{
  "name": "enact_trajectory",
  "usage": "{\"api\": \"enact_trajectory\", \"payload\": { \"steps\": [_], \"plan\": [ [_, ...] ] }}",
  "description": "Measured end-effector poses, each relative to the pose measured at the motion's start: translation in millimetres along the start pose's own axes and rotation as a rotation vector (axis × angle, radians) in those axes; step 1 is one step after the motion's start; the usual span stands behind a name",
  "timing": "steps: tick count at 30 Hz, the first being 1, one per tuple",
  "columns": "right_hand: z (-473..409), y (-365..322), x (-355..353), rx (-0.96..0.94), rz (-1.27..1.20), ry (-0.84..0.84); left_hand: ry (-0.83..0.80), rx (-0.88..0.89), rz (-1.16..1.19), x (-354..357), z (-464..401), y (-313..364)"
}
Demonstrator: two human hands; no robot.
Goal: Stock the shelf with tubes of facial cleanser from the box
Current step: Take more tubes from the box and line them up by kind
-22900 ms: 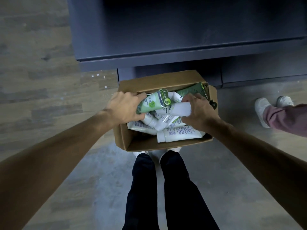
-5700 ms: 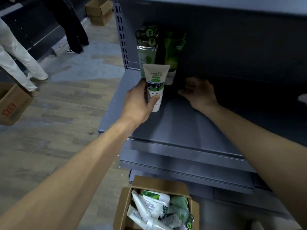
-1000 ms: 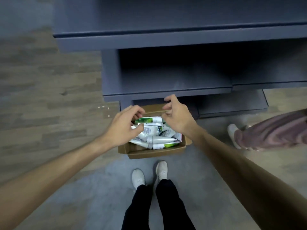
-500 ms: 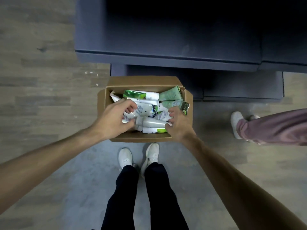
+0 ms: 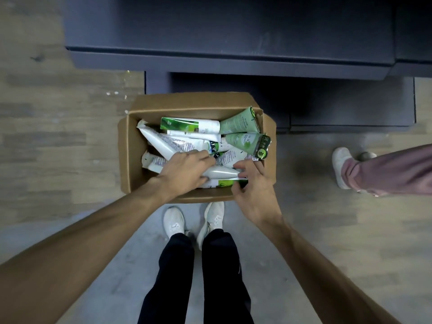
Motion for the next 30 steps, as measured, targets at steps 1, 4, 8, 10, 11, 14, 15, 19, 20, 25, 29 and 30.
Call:
{"api": "enact_trajectory", "payload": {
  "steps": [1,4,8,10,11,14,15,19,20,25,29,30],
  "plan": [
    [1,-1,1,-0.001,-0.012,0.003,0.008,0.016,-0.025,1,-1,1],
    [2,-3,7,0.012,-0.059,-0.005,0.028,0.02,-0.064,1,-6,3],
    [7,-1,11,0.044,-0.099,0.011,-0.032,-0.022,0.063,9,-20,-2],
    [9,2,10,0.051,-0.11,0.038,-0.057,-0.066,0.141,15,-29,-5],
    [10,3,10,0.05,-0.113,0.049,-0.075,-0.091,0.159,18,-32,-7],
    [13,7,9,0.043,-0.102,0.062,-0.134,-0.116,0.145,22,-41,-8],
    [14,9,8,0.044,-0.095,0.066,-0.141,-0.1,0.129,21,-42,-7],
    [16,13,4,0.077,-0.112,0.088,-0.097,-0.063,0.108,14,-40,-7],
    [16,13,3,0.078,-0.122,0.1,-0.069,-0.077,0.143,12,-37,-10],
    [13,12,4,0.078,-0.135,0.126,0.083,-0.172,0.404,0,-8,-37],
    [12,11,11,0.105,-0.092,0.125,0.162,-0.237,0.504,-17,18,-63],
    [12,10,13,0.116,-0.072,0.122,0.172,-0.253,0.525,-20,24,-69]
  ]
}}
Point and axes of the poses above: each hand's wrist, its own z-axis away from the middle knuckle, its own x-axis out of the palm, y = z × x, the point moved 7 cm from there along -z, towards the middle knuckle, and after that the axes turned 1 degree about -y, right-handed, at the moved point
